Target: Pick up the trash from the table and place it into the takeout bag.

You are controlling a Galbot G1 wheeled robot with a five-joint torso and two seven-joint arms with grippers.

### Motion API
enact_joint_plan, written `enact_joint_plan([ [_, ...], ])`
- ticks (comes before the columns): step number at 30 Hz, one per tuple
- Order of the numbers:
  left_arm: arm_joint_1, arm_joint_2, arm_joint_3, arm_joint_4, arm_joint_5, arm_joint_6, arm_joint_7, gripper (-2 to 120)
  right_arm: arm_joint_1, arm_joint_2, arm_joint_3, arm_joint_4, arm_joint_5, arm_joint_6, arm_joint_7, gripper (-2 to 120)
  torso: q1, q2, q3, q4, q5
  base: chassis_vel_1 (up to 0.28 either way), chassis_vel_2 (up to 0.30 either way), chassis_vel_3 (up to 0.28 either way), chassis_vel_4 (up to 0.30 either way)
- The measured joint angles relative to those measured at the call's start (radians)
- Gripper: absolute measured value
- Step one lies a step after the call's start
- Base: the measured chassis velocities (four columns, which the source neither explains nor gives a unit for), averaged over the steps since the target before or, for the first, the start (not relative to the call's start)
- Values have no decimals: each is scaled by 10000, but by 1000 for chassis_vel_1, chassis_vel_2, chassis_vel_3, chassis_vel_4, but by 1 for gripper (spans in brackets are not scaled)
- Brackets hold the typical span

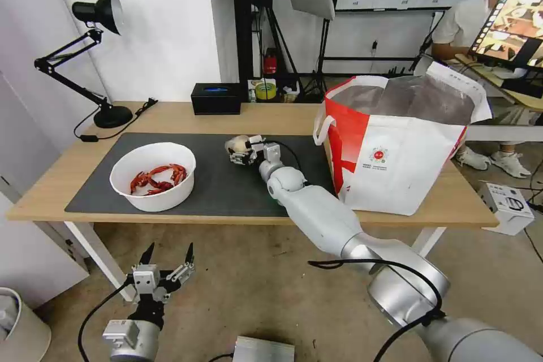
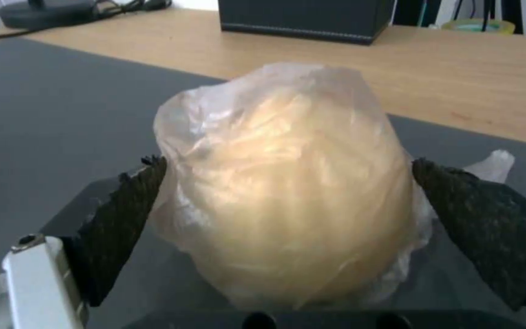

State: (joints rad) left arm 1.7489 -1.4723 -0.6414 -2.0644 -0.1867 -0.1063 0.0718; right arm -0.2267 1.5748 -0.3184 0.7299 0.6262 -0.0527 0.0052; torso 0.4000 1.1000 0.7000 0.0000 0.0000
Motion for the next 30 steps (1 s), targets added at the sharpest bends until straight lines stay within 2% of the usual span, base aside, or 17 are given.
enact_joint_plan([
  [4,0,-30,-3,-1,13,-3,2,100,0,-1,-2,46,3,-116,23,88,0,-1,0,0,0,0,0,0,0],
  [5,4,-31,-14,-6,14,-4,3,100,-8,-2,9,57,3,-135,37,80,0,0,0,0,0,0,0,0,0],
  [7,8,-32,-22,-10,14,-5,4,100,-18,-3,26,64,3,-147,51,79,0,-1,0,0,0,0,0,0,0],
  [11,0,-89,-51,7,20,-30,5,100,-79,-12,112,62,6,-196,80,58,0,0,0,0,0,0,0,0,0],
  [15,-10,-145,-51,11,29,-39,5,100,-97,-15,130,45,6,-199,81,48,-1,0,0,0,0,0,0,0,0],
  [18,-9,-176,-51,11,47,-45,9,100,-161,-20,159,80,6,-208,89,32,-1,0,-1,0,1,0,0,0,0],
  [19,-9,-176,-51,11,47,-45,9,100,-161,-20,159,80,6,-208,89,32,-1,0,-1,0,1,0,0,0,0],
  [22,-3,-186,-62,6,50,-50,10,100,-270,-27,204,207,-27,-223,113,19,0,0,-1,0,1,0,0,0,0],
  [23,-3,-186,-62,6,50,-50,10,100,-270,-27,204,207,-27,-223,113,19,0,0,-1,0,1,0,0,0,0],
  [26,-13,-203,-63,-1,52,-52,12,100,-486,-40,333,436,-209,-238,171,9,-1,0,-1,0,1,0,0,0,0],
  [30,-32,-204,-65,-8,55,-53,12,100,-650,-110,393,748,-260,-293,265,7,0,0,-1,1,0,0,0,0,0],
])
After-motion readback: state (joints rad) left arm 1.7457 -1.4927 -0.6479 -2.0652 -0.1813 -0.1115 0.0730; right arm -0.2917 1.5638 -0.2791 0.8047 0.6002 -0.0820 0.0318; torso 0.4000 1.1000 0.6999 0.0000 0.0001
